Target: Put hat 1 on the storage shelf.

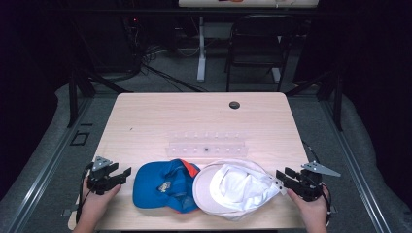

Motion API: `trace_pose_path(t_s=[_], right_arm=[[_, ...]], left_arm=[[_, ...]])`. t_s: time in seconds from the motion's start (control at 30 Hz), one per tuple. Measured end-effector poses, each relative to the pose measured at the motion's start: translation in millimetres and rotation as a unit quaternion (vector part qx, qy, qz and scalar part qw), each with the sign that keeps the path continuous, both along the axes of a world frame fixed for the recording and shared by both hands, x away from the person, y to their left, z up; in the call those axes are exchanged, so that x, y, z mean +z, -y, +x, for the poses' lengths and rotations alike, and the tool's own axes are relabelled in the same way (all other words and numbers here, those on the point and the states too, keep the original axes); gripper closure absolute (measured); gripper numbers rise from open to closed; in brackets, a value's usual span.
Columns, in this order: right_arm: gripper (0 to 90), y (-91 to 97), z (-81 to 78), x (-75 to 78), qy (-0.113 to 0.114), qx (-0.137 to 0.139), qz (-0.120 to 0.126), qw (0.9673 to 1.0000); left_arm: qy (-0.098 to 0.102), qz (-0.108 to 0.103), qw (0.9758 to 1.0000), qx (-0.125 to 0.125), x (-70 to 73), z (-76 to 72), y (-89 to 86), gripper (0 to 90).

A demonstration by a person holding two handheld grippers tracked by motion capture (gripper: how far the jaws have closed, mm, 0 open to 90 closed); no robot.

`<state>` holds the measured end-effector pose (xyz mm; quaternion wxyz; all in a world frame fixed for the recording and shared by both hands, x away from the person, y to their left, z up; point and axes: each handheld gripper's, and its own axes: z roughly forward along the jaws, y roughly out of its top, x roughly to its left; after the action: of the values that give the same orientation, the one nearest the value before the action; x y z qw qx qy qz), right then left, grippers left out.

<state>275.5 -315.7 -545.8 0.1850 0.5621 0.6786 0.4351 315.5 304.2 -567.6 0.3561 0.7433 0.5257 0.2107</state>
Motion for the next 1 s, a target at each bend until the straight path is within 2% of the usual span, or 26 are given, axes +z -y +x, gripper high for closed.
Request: trace_pose_path(t_s=[0.03, 0.07, 0.1, 0.17, 0.2, 0.27, 0.3, 0.33, 0.43, 0.47, 0.57, 0.63, 0.73, 0.77, 0.8, 0.83, 0.87, 0.9, 1.0], right_arm=[[55.5, 0.0, 0.0, 0.0, 0.000, 0.000, 0.000, 1.0000], [55.2, 0.7, -0.6, 0.6, 0.000, -0.001, 0.001, 1.0000], [53.1, 2.2, -3.0, 0.9, 0.001, -0.004, 0.022, 0.9997], [53.2, 2.8, -4.3, 1.6, 0.001, -0.003, 0.022, 0.9998], [53.2, 2.6, -5.3, 1.9, 0.006, -0.005, 0.019, 0.9998], [53.2, 0.7, -11.2, 6.1, 0.035, -0.014, -0.012, 0.9992], [53.2, 0.7, -11.2, 6.1, 0.035, -0.014, -0.012, 0.9992], [53.2, 0.6, -14.5, 8.1, 0.051, -0.020, -0.018, 0.9983], [52.7, 1.0, -17.7, 10.2, 0.054, -0.021, -0.013, 0.9983], [51.2, 0.8, -21.1, 10.9, 0.060, -0.025, -0.025, 0.9976], [49.3, 0.2, -24.2, 10.5, 0.063, -0.031, -0.028, 0.9971], [48.7, -0.2, -24.7, 9.8, 0.052, -0.027, -0.015, 0.9981], [49.4, -3.0, -24.3, 8.9, 0.028, -0.020, -0.017, 0.9993], [49.4, -3.0, -24.3, 8.9, 0.028, -0.020, -0.017, 0.9993], [47.7, -4.9, -23.1, 10.4, 0.014, -0.018, -0.017, 0.9996], [47.7, -4.9, -23.1, 10.4, 0.014, -0.018, -0.017, 0.9996], [46.8, -6.8, -20.2, 14.2, -0.006, -0.017, -0.015, 0.9997], [46.8, -6.8, -20.2, 14.2, -0.006, -0.017, -0.015, 0.9997], [46.5, -12.3, -13.0, 24.4, -0.038, -0.015, -0.012, 0.9991]], left_arm=[[0.000, 0.000, 1.0000, 0.000, 0.0, 0.0, 0.0, 42.1], [-0.003, -0.010, 0.9999, 0.003, -0.4, 0.1, -1.3, 42.1], [-0.013, -0.018, 0.9997, 0.007, 0.8, -0.2, -4.0, 42.6], [-0.010, -0.026, 0.9996, 0.008, 0.3, 0.2, -4.2, 42.7], [-0.008, -0.032, 0.9994, 0.009, 1.5, 0.6, -4.1, 42.7], [-0.002, -0.033, 0.9994, 0.008, 2.5, 1.1, -2.1, 42.0], [-0.002, -0.033, 0.9994, 0.008, 2.5, 1.1, -2.1, 41.6], [0.001, -0.030, 0.9995, 0.005, 3.5, 2.3, 0.5, 41.6], [0.006, -0.030, 0.9995, 0.007, 4.4, 4.1, 3.6, 41.7], [0.009, -0.029, 0.9995, 0.005, 5.3, 5.5, 5.6, 42.3], [0.008, -0.024, 0.9997, 0.000, 5.3, 7.7, 8.6, 43.0], [0.010, -0.017, 0.9998, -0.002, 5.7, 8.6, 10.3, 43.3], [0.019, -0.021, 0.9996, -0.006, 6.7, 9.0, 11.3, 44.9], [0.019, -0.021, 0.9996, -0.006, 6.7, 9.0, 11.3, 45.4], [0.022, -0.023, 0.9994, -0.010, 7.2, 9.0, 11.2, 45.8], [0.024, -0.023, 0.9994, -0.011, 7.8, 8.7, 11.5, 45.8], [0.030, -0.025, 0.9992, -0.012, 8.0, 8.4, 12.1, 46.0], [0.030, -0.025, 0.9992, -0.012, 8.0, 8.4, 12.1, 45.9], [0.029, -0.033, 0.9989, -0.015, 8.3, 8.7, 11.8, 45.3]])
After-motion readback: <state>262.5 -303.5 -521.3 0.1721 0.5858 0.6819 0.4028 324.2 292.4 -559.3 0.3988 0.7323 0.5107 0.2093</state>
